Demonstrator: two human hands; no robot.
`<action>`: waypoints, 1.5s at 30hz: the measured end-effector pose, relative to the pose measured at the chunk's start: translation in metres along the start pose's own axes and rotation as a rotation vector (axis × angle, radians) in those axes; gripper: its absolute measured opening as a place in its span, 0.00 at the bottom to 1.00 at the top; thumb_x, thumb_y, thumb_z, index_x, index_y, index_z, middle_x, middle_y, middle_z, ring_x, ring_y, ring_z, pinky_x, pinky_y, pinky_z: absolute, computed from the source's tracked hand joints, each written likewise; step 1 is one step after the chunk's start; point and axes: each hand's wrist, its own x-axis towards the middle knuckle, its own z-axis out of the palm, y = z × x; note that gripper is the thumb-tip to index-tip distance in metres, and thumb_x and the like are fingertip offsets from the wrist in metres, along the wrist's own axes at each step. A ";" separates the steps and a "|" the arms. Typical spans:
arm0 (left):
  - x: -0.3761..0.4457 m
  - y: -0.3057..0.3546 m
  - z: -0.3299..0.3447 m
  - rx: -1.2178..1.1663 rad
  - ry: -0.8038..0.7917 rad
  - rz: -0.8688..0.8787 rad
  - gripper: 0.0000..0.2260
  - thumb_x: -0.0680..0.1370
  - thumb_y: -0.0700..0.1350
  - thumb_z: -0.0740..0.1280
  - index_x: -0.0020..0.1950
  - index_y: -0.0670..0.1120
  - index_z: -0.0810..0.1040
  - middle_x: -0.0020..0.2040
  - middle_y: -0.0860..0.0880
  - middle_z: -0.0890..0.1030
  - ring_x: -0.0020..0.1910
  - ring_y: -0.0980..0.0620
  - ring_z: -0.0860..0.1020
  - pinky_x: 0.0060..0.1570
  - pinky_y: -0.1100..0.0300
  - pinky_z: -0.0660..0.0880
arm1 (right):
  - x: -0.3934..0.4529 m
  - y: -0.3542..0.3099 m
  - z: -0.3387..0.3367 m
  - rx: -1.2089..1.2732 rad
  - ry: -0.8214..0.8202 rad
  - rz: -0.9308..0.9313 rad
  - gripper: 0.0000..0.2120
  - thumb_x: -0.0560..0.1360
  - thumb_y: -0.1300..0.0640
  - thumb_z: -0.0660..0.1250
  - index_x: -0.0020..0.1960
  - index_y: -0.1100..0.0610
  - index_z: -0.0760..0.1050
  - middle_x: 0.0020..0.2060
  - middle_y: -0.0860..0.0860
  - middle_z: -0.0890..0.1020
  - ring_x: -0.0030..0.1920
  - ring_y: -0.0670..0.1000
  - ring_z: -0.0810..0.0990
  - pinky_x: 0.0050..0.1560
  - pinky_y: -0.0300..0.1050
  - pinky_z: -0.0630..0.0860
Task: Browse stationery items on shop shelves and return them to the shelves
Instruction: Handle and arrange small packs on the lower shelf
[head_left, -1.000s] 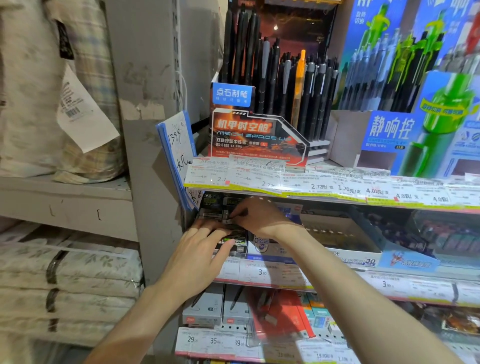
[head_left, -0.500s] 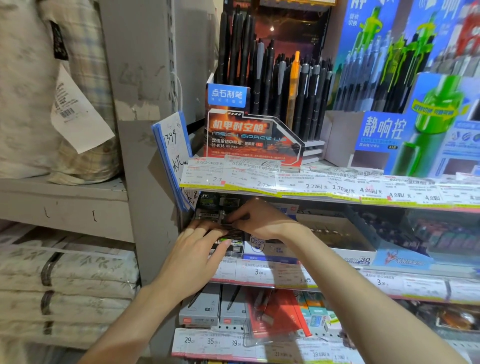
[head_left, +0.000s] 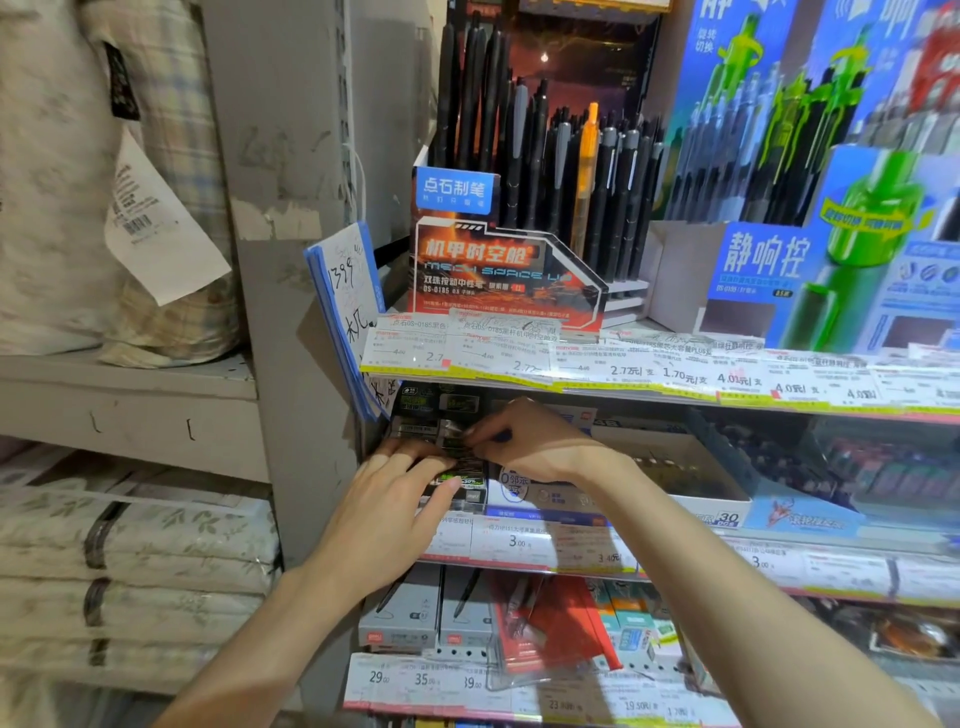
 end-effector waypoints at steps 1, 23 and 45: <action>-0.001 0.001 0.000 -0.002 0.004 0.008 0.21 0.80 0.59 0.53 0.60 0.52 0.79 0.55 0.53 0.79 0.53 0.49 0.74 0.56 0.54 0.73 | -0.001 0.000 0.000 0.001 0.003 -0.001 0.13 0.79 0.57 0.65 0.60 0.52 0.83 0.63 0.45 0.81 0.62 0.47 0.78 0.65 0.45 0.74; -0.016 -0.025 -0.054 0.173 0.285 0.115 0.14 0.69 0.35 0.73 0.54 0.42 0.79 0.48 0.47 0.72 0.48 0.49 0.71 0.35 0.53 0.75 | 0.014 -0.045 0.020 -0.086 0.034 -0.140 0.11 0.74 0.56 0.69 0.56 0.49 0.81 0.53 0.47 0.82 0.52 0.49 0.79 0.47 0.40 0.70; -0.019 -0.022 -0.051 0.146 0.315 0.104 0.10 0.73 0.38 0.72 0.53 0.43 0.80 0.48 0.48 0.74 0.48 0.49 0.74 0.34 0.60 0.71 | 0.011 -0.032 0.009 -0.107 0.134 -0.157 0.14 0.78 0.54 0.66 0.64 0.47 0.77 0.58 0.49 0.82 0.56 0.52 0.79 0.57 0.47 0.76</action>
